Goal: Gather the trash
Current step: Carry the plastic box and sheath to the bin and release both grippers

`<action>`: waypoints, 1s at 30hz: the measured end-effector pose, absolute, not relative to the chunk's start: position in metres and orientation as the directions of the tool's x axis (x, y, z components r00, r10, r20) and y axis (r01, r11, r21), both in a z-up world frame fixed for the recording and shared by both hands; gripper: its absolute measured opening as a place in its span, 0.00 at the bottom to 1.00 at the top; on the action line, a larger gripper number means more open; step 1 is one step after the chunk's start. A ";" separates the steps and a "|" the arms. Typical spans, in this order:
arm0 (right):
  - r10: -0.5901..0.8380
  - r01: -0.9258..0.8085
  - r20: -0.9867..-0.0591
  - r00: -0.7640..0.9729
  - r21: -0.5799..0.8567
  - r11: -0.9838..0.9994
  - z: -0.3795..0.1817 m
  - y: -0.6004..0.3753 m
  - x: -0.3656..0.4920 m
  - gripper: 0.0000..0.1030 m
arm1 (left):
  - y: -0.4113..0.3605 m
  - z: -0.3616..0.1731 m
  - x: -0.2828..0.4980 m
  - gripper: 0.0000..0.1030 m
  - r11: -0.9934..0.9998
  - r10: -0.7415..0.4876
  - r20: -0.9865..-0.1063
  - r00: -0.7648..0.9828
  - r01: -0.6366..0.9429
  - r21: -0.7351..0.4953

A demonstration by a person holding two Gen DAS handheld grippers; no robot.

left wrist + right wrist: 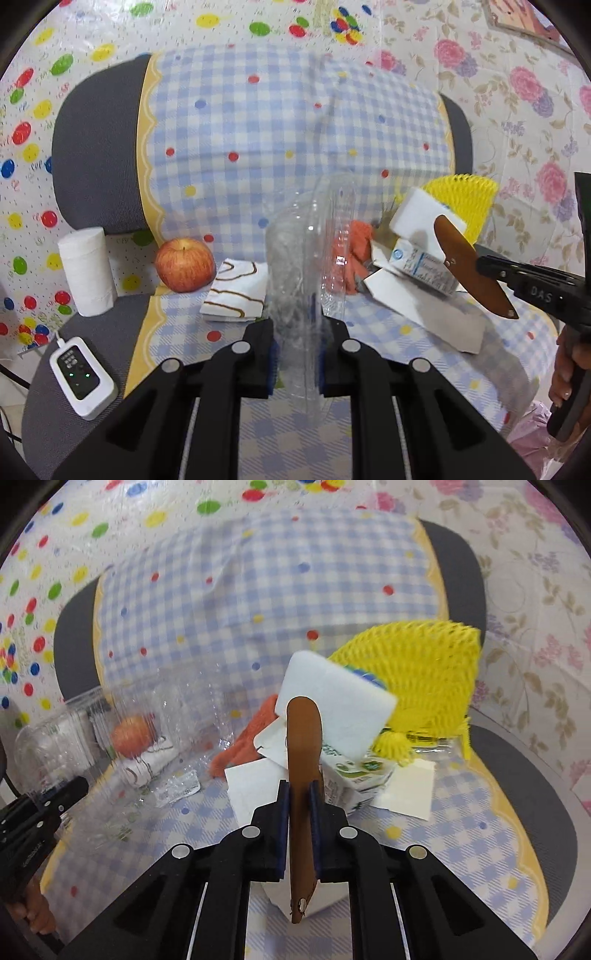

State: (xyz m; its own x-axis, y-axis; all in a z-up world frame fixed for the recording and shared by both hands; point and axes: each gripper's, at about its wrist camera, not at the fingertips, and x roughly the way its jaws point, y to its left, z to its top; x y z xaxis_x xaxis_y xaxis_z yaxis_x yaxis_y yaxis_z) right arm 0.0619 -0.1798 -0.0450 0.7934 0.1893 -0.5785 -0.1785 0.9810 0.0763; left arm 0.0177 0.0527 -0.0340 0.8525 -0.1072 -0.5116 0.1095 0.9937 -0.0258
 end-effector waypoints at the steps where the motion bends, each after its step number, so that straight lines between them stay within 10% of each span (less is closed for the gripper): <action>1: 0.191 -0.178 -0.570 0.799 0.079 0.981 -0.041 -0.183 0.056 0.11 | 0.051 -0.029 0.012 0.12 0.994 -0.106 -0.499 0.860 0.112 -0.018; 13: 0.198 -0.163 -0.495 0.846 0.112 0.980 0.000 -0.218 -0.020 0.11 | 0.032 0.029 -0.049 0.12 0.983 -0.169 -0.386 0.907 0.181 -0.005; 30: -0.065 0.124 -0.453 0.889 0.102 0.987 0.015 -0.311 -0.161 0.11 | -0.093 0.023 -0.113 0.12 0.800 -0.560 -0.414 0.718 0.599 -0.044</action>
State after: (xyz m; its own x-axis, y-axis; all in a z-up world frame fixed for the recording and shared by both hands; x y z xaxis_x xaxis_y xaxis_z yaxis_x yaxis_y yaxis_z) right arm -0.1606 -0.3109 0.0151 0.8893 -0.0652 -0.4526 0.1243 0.9870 0.1022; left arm -0.1131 -0.0926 0.0225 0.7178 -0.5596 -0.4142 0.5985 0.7999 -0.0435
